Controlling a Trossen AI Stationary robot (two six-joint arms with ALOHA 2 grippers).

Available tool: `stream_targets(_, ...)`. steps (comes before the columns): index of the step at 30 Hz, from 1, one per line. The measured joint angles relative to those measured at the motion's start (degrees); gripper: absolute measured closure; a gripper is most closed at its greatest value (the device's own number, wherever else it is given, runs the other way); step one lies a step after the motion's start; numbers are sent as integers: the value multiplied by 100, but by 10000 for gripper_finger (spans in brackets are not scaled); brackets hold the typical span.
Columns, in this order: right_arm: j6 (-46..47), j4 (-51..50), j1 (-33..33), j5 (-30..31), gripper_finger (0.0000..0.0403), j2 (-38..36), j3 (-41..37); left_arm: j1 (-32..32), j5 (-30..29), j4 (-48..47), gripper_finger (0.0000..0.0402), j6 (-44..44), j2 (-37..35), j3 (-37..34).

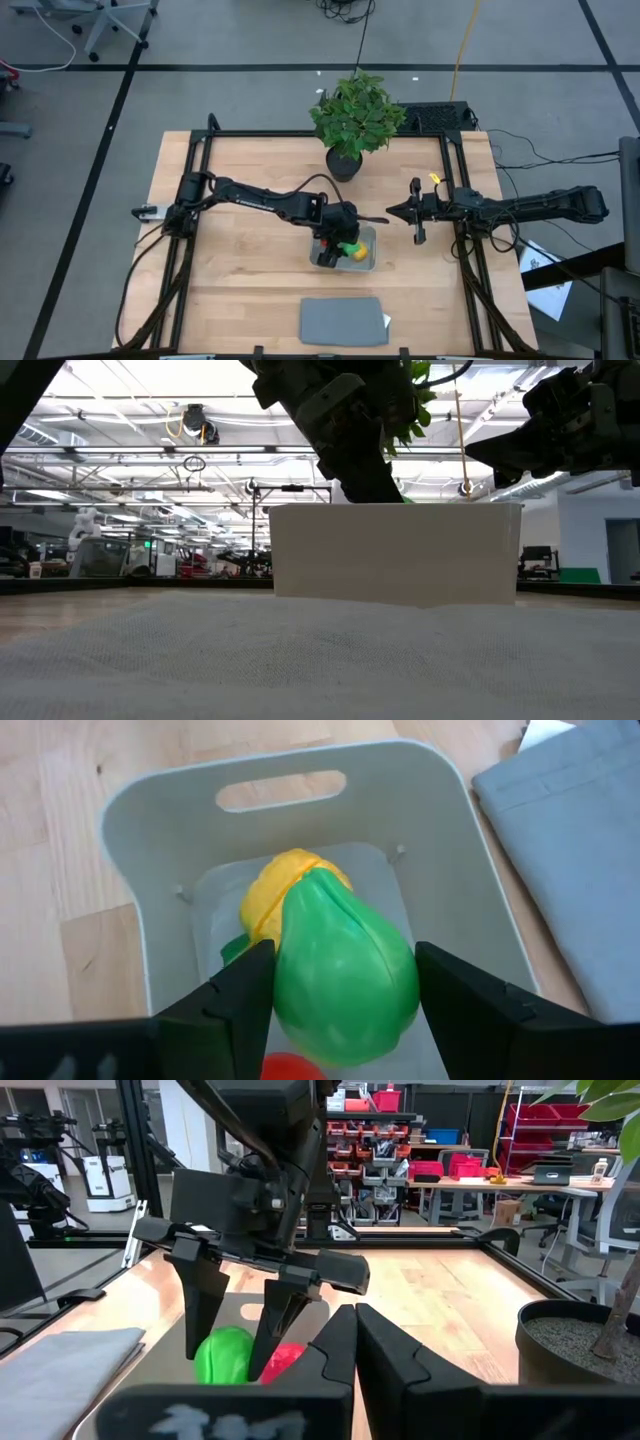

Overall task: Pick and placing Produce into tupperware
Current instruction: Put the pear into the basket

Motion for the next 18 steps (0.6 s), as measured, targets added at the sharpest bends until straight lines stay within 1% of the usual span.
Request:
stream_targets(6, -2, -1, 0, 0, 403, 0, 0, -2, 0, -49, 188, 27, -1, 1)
stream_targets(13, -2, -2, 0, -1, 403, 0, 0, 0, -12, -731, 188, -68, -4, 2)
stream_targets(18, 0, -1, 0, -1, 403, -2, 0, 0, -155, -853, 188, -106, -7, 2)
